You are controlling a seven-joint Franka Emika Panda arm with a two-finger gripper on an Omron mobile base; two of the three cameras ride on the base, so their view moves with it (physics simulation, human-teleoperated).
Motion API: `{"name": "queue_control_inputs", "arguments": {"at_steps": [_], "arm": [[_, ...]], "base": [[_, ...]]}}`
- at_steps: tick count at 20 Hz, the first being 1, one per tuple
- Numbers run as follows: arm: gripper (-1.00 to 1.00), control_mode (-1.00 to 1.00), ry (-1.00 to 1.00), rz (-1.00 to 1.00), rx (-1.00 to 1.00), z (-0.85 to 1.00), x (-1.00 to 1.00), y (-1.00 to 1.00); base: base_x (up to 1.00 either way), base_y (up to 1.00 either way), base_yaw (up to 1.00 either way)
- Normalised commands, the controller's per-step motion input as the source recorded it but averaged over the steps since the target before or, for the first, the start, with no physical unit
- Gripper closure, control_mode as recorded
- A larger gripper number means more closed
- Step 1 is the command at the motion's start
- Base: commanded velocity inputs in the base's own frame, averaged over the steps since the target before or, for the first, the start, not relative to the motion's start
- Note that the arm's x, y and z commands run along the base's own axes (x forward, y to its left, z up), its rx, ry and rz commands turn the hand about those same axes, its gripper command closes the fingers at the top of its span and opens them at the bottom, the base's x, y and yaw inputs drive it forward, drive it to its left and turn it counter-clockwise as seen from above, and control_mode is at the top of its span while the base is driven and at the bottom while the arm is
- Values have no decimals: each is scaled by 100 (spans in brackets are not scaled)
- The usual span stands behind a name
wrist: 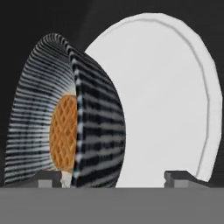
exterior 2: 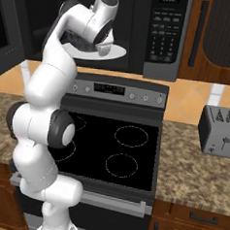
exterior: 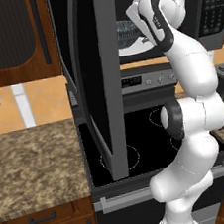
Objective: Open the microwave, place the bowl with waffle inside the microwave, then close the microwave door and turn it on.
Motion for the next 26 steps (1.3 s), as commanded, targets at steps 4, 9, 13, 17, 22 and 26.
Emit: {"name": "queue_control_inputs", "arguments": {"at_steps": [4, 9, 13, 17, 22, 26], "arm": [[-100, -100, -45, -1, 0, 30, -77, 0], [-100, -100, -16, -6, 0, 0, -99, -5], [-100, -100, -6, 0, 0, 1, -100, 0], [-100, -100, -8, 0, -2, 0, -100, 0], [-100, -100, -9, 0, -1, 0, -100, -4], [-100, -100, -1, 0, -1, -3, -100, -9]], "base": [[0, 0, 0], [0, 0, 0], [0, 0, 0], [0, 0, 0], [0, 0, 0], [0, 0, 0]]}}
